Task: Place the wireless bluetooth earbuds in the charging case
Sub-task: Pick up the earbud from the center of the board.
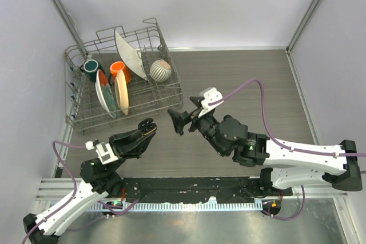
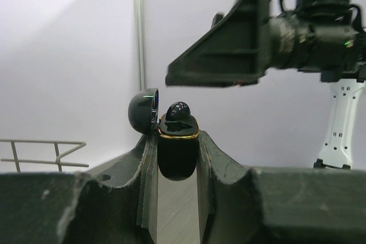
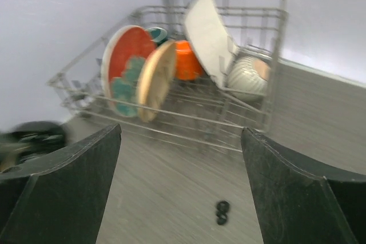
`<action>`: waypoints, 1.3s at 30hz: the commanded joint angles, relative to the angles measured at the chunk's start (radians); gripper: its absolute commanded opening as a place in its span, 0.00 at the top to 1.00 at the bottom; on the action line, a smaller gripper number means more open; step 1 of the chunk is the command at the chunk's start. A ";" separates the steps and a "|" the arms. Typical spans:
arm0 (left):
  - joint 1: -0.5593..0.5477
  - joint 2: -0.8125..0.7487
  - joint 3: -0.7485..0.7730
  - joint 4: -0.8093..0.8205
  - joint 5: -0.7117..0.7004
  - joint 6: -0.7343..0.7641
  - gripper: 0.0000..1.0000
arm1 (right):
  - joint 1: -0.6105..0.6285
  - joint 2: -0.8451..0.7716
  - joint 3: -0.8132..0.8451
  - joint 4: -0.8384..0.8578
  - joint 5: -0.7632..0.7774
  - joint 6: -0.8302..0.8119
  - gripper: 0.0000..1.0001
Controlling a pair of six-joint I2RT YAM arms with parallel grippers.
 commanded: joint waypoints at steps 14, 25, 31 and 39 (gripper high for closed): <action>-0.003 -0.059 -0.086 0.047 0.016 -0.004 1.00 | -0.703 0.117 0.011 -0.608 -0.531 0.438 0.25; -0.001 -0.063 -0.078 0.021 0.026 -0.009 1.00 | -0.745 0.447 0.049 -0.559 -0.752 0.246 0.31; -0.001 -0.080 -0.076 -0.002 0.018 -0.006 1.00 | -0.745 0.543 0.091 -0.570 -0.795 0.214 0.38; -0.001 -0.079 -0.073 -0.013 0.016 -0.009 1.00 | -0.746 0.623 0.134 -0.542 -0.809 0.212 0.43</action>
